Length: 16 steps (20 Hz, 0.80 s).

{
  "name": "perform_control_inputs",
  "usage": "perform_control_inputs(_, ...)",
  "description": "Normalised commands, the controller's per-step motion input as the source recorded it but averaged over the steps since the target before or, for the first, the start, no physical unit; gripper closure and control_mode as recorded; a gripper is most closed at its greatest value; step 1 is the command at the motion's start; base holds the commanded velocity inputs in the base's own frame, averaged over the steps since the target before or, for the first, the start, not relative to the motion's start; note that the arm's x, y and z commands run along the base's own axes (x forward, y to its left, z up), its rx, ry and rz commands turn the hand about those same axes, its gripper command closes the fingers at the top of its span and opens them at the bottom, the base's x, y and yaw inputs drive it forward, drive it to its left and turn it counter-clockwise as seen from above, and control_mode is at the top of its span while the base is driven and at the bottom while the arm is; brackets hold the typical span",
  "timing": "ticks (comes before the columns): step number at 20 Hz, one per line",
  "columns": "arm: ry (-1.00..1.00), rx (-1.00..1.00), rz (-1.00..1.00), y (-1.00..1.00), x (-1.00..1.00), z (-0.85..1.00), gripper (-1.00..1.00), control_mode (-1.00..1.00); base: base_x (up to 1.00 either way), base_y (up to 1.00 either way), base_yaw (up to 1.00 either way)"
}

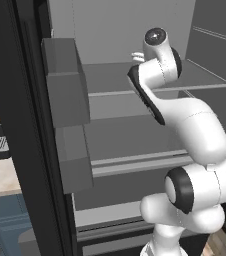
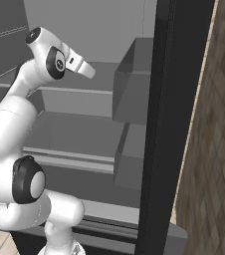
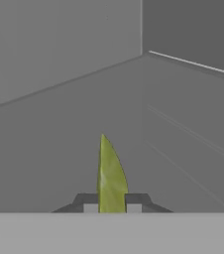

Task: There is a bowl on the dining counter. Grab a lemon wedge from the fridge and place it in the bowl. Then get the liquor bottle and glass cup from the cabinet and place them next to the bowl.

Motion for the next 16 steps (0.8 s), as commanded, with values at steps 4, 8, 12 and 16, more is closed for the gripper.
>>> perform_control_inputs(4,0.00,0.00,0.00,0.00,-0.01,0.00,1.00,-1.00,0.00,0.00,0.00)
perform_control_inputs(8,0.00,0.00,0.00,0.00,-0.18,0.00,1.00,-1.00,0.00,0.00,0.00)
perform_control_inputs(12,0.00,0.00,0.00,0.00,-0.33,-0.03,1.00,-1.00,0.00,0.00,0.00)
perform_control_inputs(16,-0.01,0.00,0.00,0.00,-0.43,-0.05,1.00,-1.00,0.00,0.00,0.00)
